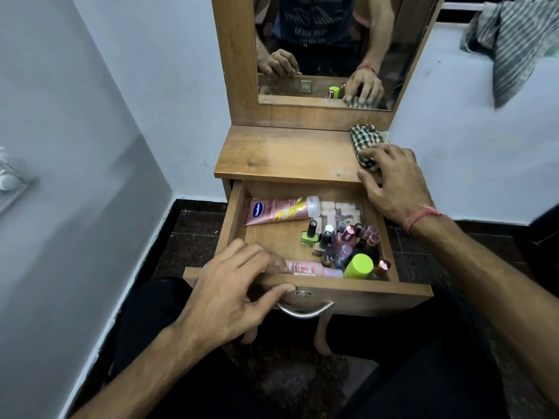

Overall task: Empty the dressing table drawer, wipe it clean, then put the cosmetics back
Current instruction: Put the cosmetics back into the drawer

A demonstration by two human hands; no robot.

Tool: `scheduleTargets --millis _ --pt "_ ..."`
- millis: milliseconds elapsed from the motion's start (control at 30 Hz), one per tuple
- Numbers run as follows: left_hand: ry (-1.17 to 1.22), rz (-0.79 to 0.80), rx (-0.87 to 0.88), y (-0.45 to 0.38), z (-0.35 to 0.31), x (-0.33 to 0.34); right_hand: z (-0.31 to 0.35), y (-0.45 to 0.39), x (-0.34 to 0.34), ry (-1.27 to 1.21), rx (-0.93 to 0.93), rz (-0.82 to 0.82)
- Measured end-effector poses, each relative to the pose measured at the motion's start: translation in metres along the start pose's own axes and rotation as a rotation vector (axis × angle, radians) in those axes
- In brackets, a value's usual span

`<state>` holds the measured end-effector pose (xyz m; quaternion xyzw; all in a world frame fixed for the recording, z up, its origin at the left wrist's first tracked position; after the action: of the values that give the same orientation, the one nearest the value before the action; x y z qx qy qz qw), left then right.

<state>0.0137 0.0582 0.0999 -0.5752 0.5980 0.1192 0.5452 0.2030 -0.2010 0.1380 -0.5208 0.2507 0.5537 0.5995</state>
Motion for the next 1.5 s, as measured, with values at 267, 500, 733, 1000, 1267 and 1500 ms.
scheduleTargets --millis 267,500,733,1000,1267,1500 --pt "-0.120 -0.067 -0.107 -0.034 0.025 0.006 -0.004 0.018 0.016 0.000 -0.030 0.114" --pt "-0.322 0.014 -0.151 -0.078 0.052 0.016 -0.002 0.031 0.025 0.056 -0.046 0.196" --pt "-0.422 0.142 -0.240 -0.119 0.086 0.025 0.000 0.036 0.030 0.104 -0.087 0.235" --pt "-0.454 -0.056 -0.192 -0.113 0.093 0.024 -0.004 0.039 0.036 0.261 -0.183 0.117" --pt "-0.550 -0.132 -0.089 -0.108 0.092 0.027 -0.004 0.039 0.037 0.318 -0.187 -0.026" --pt "-0.614 -0.107 -0.046 -0.106 0.099 0.036 -0.009 0.040 0.043 0.317 -0.192 -0.124"
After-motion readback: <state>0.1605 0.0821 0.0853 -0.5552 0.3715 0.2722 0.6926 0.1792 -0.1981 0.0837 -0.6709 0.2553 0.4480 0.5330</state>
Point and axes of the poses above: each hand's wrist, its own y-axis away from the middle knuckle, its own x-axis out of the palm, z = x × y, the point moved 10 cm from there along -y, towards the middle knuckle, and after that the axes turned 5 degrees about -y, right-handed, at the moved point
